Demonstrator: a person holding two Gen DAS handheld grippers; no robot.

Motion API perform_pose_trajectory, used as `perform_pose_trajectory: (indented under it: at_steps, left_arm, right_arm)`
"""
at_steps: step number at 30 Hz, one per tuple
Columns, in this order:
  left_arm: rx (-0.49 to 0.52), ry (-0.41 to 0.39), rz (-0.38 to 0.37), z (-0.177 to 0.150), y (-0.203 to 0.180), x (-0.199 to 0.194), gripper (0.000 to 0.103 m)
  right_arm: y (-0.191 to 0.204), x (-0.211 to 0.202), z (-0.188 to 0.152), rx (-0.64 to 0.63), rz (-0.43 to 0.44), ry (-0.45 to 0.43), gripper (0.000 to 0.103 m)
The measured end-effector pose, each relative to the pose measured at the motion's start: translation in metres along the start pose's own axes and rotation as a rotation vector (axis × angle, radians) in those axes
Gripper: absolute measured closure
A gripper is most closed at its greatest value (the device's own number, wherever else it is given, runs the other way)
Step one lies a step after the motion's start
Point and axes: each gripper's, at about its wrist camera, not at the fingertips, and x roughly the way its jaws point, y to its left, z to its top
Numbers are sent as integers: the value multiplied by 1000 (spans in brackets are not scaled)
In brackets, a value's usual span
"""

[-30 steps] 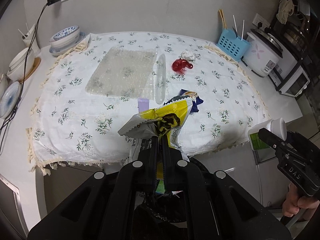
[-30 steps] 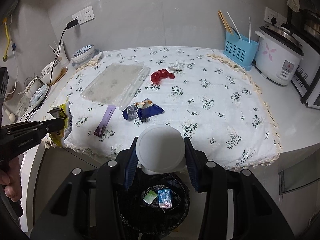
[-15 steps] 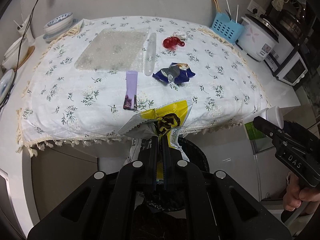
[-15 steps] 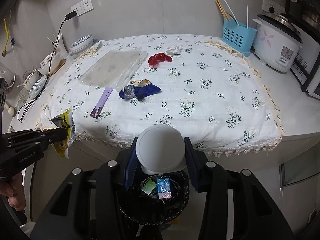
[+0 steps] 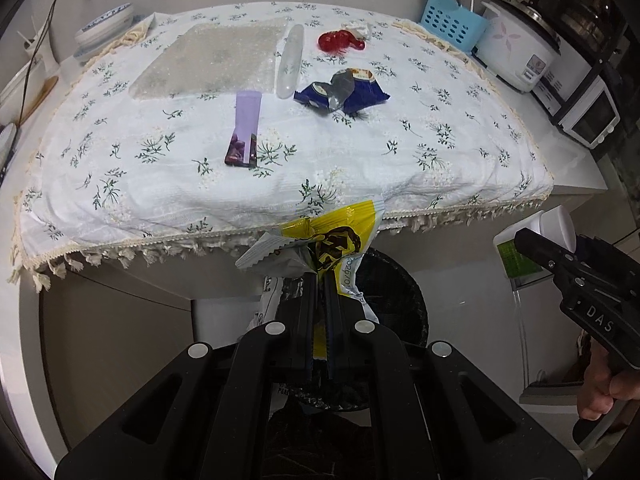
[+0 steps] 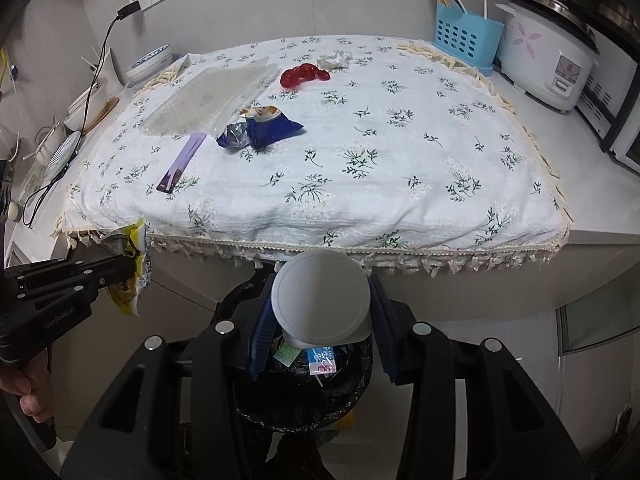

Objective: Collect trash
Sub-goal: 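Lower both tools with their items over the black bin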

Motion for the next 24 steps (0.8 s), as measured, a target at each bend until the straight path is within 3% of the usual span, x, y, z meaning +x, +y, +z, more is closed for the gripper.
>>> perform_pose_trajectory:
  at_steps: [24]
  left_arm:
    - [40,79,38,-41,-1,71,99]
  right_arm:
    - [-13,50,-53,39,-9,107,62]
